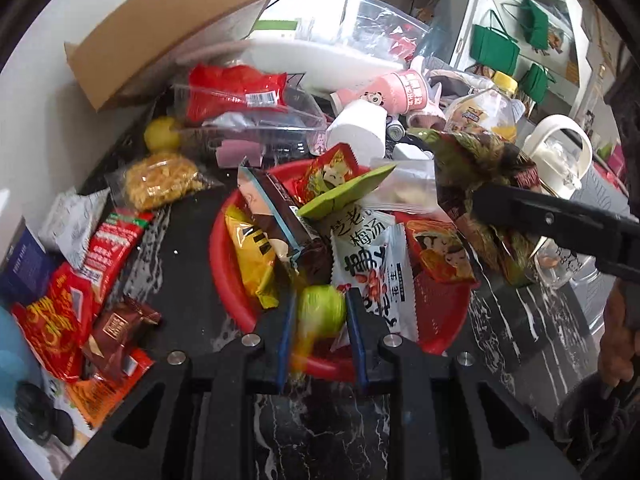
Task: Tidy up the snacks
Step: 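Lower the lollipop and cereal packet into the red basket and open both tools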
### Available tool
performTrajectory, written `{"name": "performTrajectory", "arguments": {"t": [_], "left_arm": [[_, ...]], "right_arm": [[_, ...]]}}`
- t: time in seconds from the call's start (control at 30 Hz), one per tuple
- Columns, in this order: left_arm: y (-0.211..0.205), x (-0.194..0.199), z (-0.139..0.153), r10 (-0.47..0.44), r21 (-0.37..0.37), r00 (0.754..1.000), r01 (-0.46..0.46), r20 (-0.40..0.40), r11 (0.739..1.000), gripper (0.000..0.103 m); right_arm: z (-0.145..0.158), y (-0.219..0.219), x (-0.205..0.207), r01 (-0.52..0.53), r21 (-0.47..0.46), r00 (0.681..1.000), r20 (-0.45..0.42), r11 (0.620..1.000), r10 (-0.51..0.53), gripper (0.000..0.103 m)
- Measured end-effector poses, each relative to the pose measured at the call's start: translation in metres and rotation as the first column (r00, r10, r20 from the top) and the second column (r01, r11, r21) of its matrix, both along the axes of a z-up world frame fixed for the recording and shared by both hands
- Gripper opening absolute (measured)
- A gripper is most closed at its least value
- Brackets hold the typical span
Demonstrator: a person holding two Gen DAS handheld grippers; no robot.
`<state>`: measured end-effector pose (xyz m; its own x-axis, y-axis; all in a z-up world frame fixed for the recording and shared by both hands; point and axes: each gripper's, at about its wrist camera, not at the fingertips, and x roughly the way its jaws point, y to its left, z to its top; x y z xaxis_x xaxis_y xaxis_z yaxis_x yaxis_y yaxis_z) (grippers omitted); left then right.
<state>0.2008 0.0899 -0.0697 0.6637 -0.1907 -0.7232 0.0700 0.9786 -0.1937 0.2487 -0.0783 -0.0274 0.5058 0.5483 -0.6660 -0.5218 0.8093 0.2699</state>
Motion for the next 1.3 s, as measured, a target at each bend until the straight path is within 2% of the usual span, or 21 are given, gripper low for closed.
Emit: {"name": "performTrajectory", "arguments": {"t": [0.23,0.57,0.8,0.97,1.3], "left_arm": [[0.001,0.002,0.004,0.000,0.015,1.000,0.001,-0.025,1.000,0.024],[0.010,-0.011,0.027,0.042,0.027,0.999,-0.042,0.017,0.999,0.024],[0.018,-0.019,0.036,0.061,0.028,0.998,-0.061,0.028,0.998,0.024],[0.023,-0.021,0.038,0.078,0.019,0.997,-0.078,0.024,0.997,0.024],[0.025,-0.024,0.035,0.083,0.016,0.997,-0.083,0.010,0.996,0.024]], "right_arm": [[-0.006,0.007,0.001,-0.019,-0.008,1.000,-0.016,1.000,0.019,0.046],[-0.013,0.021,-0.006,-0.071,-0.032,0.997,-0.033,0.997,0.070,0.046],[-0.018,0.035,-0.020,-0.128,-0.094,0.992,-0.014,0.987,0.128,0.046],[-0.022,0.054,-0.016,-0.153,-0.152,0.988,0.007,0.977,0.155,0.046],[-0.035,0.073,-0.014,-0.193,-0.168,0.979,0.029,0.967,0.200,0.046]]}}
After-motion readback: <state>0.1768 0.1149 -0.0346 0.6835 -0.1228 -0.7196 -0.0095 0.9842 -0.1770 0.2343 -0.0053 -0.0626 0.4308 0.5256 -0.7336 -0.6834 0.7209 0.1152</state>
